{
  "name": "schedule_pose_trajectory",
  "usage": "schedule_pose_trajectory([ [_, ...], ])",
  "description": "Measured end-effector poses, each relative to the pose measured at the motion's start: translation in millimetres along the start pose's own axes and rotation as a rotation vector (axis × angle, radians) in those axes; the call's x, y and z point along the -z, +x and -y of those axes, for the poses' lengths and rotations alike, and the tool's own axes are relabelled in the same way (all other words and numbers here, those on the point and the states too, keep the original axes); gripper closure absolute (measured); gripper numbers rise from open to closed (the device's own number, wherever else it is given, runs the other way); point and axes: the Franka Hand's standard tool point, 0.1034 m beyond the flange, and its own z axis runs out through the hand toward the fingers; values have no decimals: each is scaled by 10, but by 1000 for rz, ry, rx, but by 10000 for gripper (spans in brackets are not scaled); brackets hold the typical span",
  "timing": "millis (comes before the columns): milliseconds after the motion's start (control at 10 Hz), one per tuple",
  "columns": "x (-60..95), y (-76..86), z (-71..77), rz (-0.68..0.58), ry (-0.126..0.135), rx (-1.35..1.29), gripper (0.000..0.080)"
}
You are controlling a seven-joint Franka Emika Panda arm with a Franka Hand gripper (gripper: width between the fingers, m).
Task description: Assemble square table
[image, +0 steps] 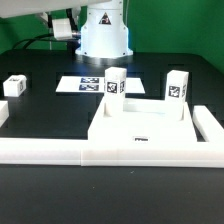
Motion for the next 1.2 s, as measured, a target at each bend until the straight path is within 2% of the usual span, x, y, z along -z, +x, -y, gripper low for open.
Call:
schedule_pose_trajectory([
  [200,57,51,-17,-133,-23,8,509],
  [300,90,49,23,-193,-31,-4,509],
  [400,268,84,267,-241,-45,-60,509],
  [600,726,255,699,-396,-47,-125,509],
  [700,1021,456,1007,-521,-36,-249,509],
  [800,1146,559,1218,-597,1,-263,509],
  [900,1143,581,1172,-658,-7,-259,509],
  [1200,1148,628,1171,-861,-18,-260,509],
])
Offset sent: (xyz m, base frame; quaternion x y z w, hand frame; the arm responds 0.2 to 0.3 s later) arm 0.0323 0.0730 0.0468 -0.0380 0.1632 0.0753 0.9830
